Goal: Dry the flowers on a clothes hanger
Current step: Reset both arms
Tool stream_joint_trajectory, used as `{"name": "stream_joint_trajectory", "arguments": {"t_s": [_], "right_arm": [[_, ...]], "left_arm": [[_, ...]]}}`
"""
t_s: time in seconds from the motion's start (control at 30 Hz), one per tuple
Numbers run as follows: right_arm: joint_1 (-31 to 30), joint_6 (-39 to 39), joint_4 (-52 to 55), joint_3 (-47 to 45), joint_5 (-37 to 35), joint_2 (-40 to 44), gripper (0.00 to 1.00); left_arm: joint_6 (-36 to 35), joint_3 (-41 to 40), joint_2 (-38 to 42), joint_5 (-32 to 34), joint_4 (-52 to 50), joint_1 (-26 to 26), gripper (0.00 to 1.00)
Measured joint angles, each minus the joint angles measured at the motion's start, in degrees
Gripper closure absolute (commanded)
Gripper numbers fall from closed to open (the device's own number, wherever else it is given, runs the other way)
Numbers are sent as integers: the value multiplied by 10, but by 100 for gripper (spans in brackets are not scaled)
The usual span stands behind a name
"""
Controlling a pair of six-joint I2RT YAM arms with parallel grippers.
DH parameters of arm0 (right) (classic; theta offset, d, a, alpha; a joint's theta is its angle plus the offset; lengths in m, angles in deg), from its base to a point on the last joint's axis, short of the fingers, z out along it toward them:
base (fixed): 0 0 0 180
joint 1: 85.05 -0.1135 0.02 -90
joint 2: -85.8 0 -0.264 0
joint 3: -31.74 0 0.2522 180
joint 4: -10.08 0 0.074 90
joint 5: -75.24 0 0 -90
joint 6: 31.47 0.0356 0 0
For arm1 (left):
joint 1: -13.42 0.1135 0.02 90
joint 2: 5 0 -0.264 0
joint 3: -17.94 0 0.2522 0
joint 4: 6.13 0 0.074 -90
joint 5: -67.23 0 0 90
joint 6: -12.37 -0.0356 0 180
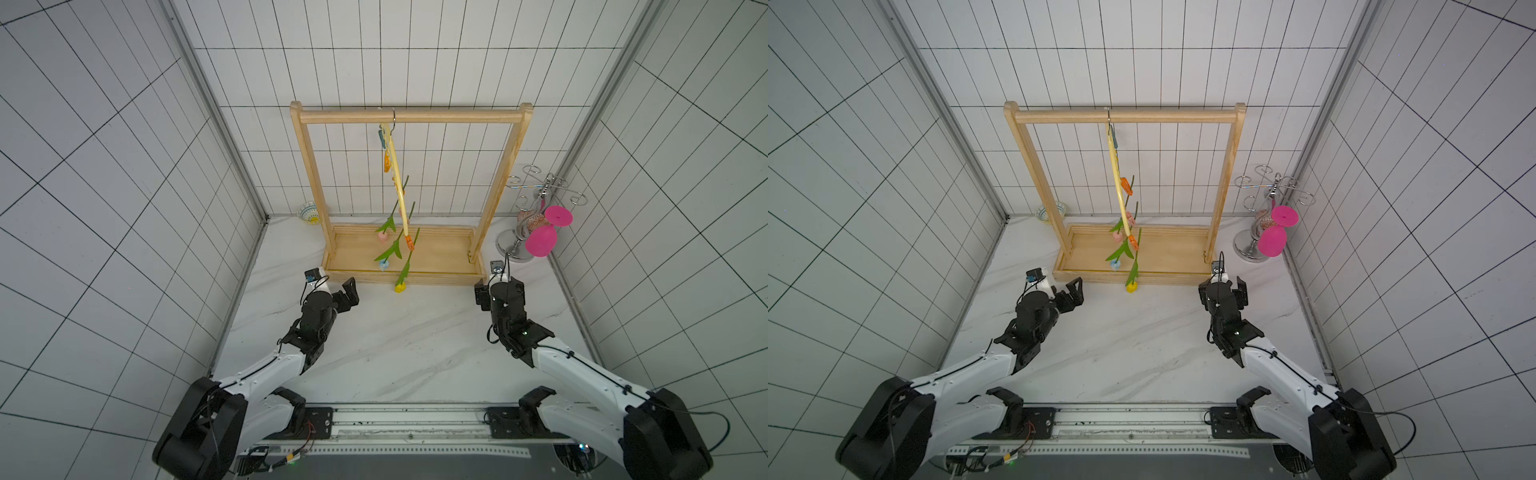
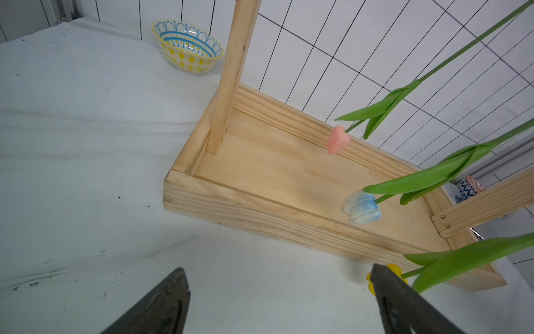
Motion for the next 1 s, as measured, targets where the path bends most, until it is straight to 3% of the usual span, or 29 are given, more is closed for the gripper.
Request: {"name": "stream_joint_trajectory", "arguments": {"t_s": [0.23,0.4,0.53,0.6,0.63,0.67,0.87,1.0], "right_arm": [[133,-9,-174,-21,28,-127,12],[174,-11,-271,-28,47,-234,11],[216,9,-313,-34,87,-250,14],[252,28,-369,-44,114,-264,12],[264,35,-376,-46,124,-270,0],[275,46,-368,-47,132,-271,1],[254,43,-396,-50,145,-278,1],[249,40,-397,-50,147,-279,1]], "left_arm": [[14,7,0,-13,3,0,1],[21,7,7,-14,8,0,1],[22,9,-10,-26,10,0,1],[21,15,-22,-35,3,0,1],[20,19,-25,-37,0,0,1],[18,23,-26,-38,-4,0,1],[-1,32,-23,-5,-13,0,1],[-49,33,-16,48,-16,0,1]]}}
